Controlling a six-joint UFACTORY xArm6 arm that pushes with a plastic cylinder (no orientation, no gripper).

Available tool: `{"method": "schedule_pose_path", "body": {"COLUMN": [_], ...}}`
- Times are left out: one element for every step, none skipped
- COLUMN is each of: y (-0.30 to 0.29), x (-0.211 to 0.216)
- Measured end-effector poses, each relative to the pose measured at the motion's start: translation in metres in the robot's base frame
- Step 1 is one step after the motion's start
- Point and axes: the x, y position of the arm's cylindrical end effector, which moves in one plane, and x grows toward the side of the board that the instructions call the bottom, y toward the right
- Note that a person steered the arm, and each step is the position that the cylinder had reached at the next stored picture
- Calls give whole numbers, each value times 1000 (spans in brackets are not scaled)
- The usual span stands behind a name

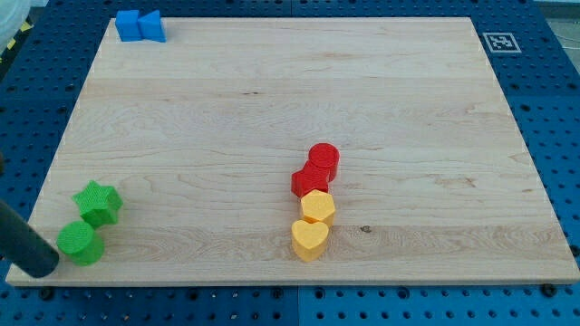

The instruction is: Put the green circle parallel to red circle

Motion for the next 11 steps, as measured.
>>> {"method": "schedule_pose_path", "body": {"y": [8, 30, 35, 43, 50, 61, 80, 82, 82, 82, 82], "x": [0, -7, -11, -27, -36, -46, -49, -55, -73, -75, -75]}}
